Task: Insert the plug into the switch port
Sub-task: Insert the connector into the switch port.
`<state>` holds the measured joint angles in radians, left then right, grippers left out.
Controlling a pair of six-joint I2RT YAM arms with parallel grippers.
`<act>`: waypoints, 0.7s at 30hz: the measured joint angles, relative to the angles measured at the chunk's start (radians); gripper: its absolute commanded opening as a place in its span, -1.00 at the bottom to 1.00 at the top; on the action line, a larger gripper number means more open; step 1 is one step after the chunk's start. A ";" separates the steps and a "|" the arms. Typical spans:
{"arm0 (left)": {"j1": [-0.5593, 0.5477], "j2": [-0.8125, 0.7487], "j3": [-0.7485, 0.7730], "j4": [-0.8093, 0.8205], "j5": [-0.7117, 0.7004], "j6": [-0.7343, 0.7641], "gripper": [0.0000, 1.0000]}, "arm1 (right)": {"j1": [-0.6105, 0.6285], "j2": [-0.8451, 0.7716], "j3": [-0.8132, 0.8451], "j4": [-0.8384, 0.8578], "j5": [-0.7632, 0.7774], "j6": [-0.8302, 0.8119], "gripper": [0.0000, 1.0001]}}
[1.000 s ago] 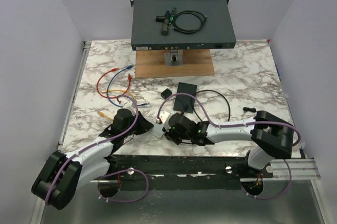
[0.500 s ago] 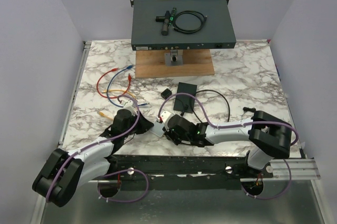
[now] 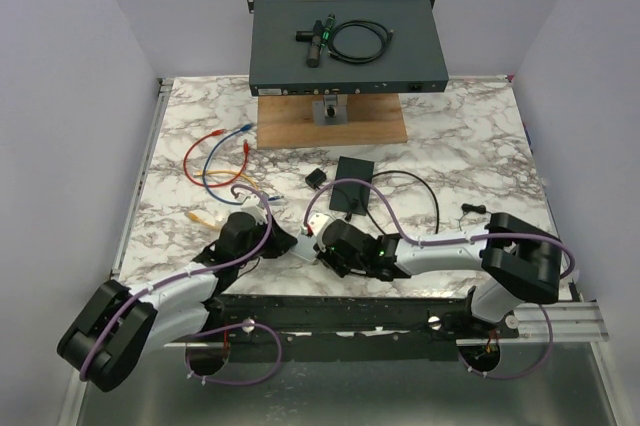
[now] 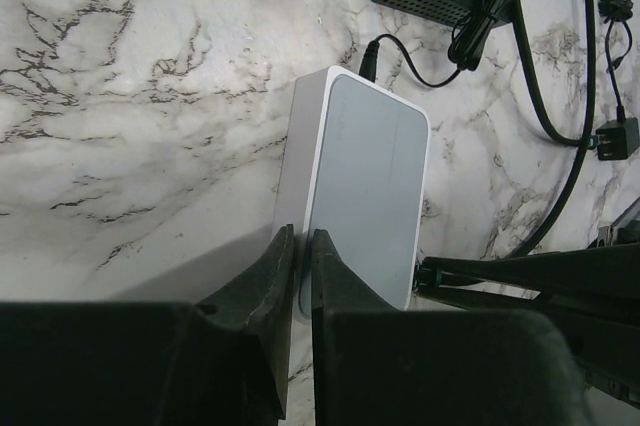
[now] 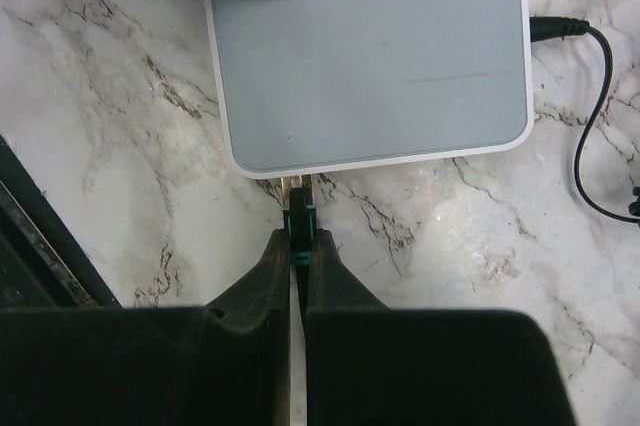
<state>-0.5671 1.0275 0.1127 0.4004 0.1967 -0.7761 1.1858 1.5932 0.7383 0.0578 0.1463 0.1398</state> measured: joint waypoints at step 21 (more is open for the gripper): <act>-0.055 0.011 -0.038 0.090 -0.058 -0.030 -1.00 | -0.012 0.005 0.005 -0.018 -0.011 -0.087 -0.99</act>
<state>-0.6216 1.0382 0.0746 0.4904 0.1383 -0.8062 1.1740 1.5982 0.7429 0.0402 0.1349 0.0532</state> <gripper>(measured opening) 0.068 0.045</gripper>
